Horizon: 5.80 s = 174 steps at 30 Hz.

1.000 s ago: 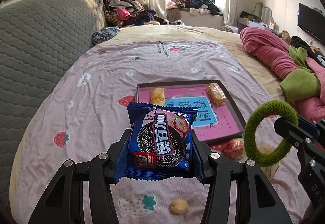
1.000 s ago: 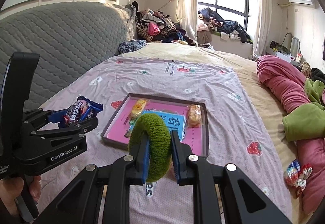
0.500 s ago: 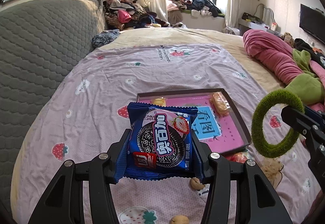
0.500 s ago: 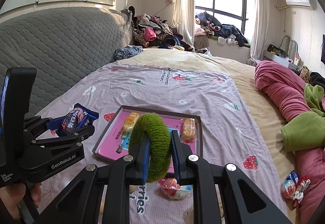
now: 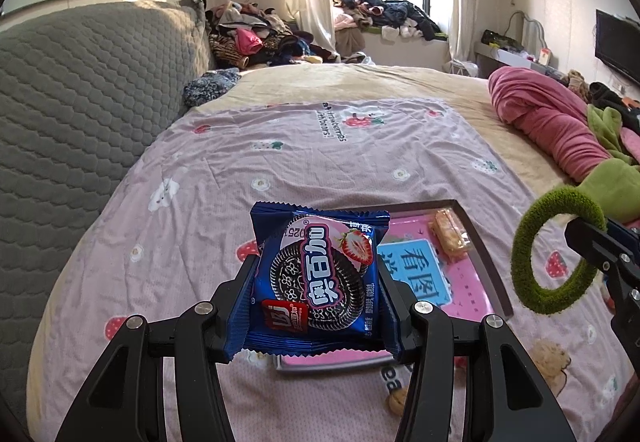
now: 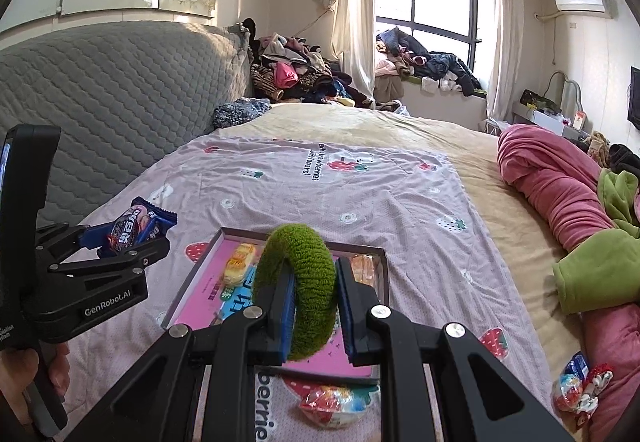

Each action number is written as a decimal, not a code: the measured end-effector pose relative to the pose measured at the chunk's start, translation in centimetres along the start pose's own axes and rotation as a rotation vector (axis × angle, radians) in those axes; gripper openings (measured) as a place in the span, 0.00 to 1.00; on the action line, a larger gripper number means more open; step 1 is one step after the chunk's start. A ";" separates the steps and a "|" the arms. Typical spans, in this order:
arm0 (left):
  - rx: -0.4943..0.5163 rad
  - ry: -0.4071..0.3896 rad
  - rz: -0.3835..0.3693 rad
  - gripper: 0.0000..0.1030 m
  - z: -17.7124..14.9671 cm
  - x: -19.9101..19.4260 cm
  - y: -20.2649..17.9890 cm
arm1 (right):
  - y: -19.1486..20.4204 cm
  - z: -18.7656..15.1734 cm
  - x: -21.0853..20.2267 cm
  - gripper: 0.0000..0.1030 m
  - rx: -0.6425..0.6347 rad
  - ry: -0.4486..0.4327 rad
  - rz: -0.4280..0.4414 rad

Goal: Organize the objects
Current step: 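Carry the Oreo pack and green ring with both tools over the tray, then open both tools to drop the Oreo pack and green ring onto the book, then lift both tools back from the tray toward the walnut and mesh pouf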

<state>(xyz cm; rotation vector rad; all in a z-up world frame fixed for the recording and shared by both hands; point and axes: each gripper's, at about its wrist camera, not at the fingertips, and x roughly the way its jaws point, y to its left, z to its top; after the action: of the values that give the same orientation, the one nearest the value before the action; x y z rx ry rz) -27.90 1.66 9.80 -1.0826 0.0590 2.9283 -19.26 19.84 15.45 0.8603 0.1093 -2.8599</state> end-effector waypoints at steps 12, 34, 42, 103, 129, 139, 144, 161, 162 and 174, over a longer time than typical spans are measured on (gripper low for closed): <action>-0.004 0.030 0.003 0.53 0.0 5.5 0.9 | -1.5 1.2 3.4 0.19 0.020 -0.042 -0.011; -0.030 0.075 -0.001 0.54 -4.8 12.8 1.5 | -3.4 -4.4 11.7 0.19 0.042 0.066 -0.009; -0.045 0.103 -0.017 0.54 -5.1 13.7 2.0 | -3.0 -4.5 12.2 0.19 0.031 0.087 -0.009; 0.024 0.218 0.001 0.57 -7.4 18.1 0.2 | -3.5 -8.7 19.3 0.43 -0.060 0.347 -0.200; 0.031 0.232 -0.033 0.79 -6.6 16.0 -0.7 | -3.9 -6.9 16.5 0.59 -0.025 0.261 -0.198; 0.020 0.190 -0.052 0.82 -5.9 13.8 -0.7 | -3.8 -6.0 14.8 0.67 -0.020 0.212 -0.205; 0.022 0.147 -0.058 0.86 -5.3 11.7 -1.0 | -3.4 -5.0 12.9 0.71 -0.025 0.175 -0.206; -0.016 0.081 -0.051 0.86 -7.4 5.6 -0.7 | -2.1 -3.1 3.3 0.88 -0.025 -0.004 -0.196; -0.012 0.077 -0.047 0.86 -7.6 5.2 -0.8 | -2.1 -3.2 2.6 0.88 -0.023 -0.016 -0.195; -0.049 0.054 -0.042 0.86 -11.1 0.0 -0.3 | -3.6 -6.6 -3.6 0.93 0.025 -0.020 -0.218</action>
<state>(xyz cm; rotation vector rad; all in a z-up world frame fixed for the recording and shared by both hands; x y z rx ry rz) -20.68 1.45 1.36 -1.1545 -0.0344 2.8785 -13.32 24.59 12.05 0.8746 0.1749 -3.0770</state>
